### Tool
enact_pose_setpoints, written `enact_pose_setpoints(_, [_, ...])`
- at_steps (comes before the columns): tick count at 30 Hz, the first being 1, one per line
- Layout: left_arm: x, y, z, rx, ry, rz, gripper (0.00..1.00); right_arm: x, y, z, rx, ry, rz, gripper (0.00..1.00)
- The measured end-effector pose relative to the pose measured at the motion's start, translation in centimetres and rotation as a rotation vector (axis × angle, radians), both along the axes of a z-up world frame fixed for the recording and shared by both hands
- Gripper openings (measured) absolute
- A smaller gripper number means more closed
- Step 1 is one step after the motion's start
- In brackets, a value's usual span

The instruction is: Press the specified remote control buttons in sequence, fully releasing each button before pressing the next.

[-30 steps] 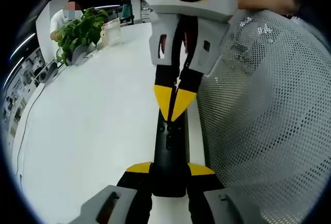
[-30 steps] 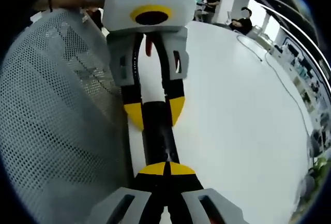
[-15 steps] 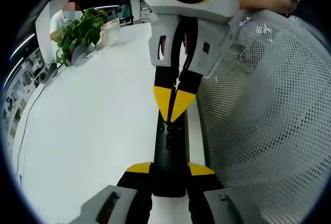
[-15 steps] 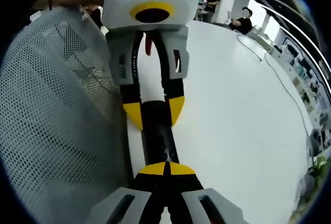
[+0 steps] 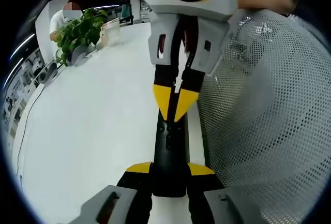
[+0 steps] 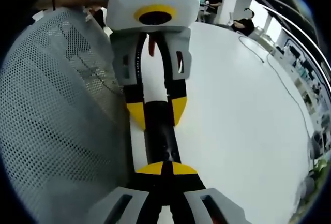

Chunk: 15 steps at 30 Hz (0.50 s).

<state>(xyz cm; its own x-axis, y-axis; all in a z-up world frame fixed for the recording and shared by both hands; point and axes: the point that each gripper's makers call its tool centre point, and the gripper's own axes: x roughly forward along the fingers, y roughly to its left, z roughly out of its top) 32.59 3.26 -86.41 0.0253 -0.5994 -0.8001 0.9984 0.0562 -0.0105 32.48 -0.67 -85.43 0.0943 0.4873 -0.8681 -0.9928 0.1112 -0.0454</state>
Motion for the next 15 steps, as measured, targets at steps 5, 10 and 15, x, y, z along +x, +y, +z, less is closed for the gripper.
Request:
enact_pose_setpoints(5, [-0.02,0.01,-0.01,0.002,0.0,0.001,0.25,0.1,-0.37,0.02,-0.002,0.007,-0.011,0.05])
enact_pose_setpoints(10, [-0.05,0.0,0.0,0.001,-0.001,-0.001,0.25,0.22,-0.63,0.03,-0.001,0.012,-0.023,0.09])
enact_pose_setpoints(15, [-0.06,-0.01,0.0,0.004,-0.002,-0.005,0.25,-0.05,-0.56,-0.04,0.001,0.029,-0.023,0.07])
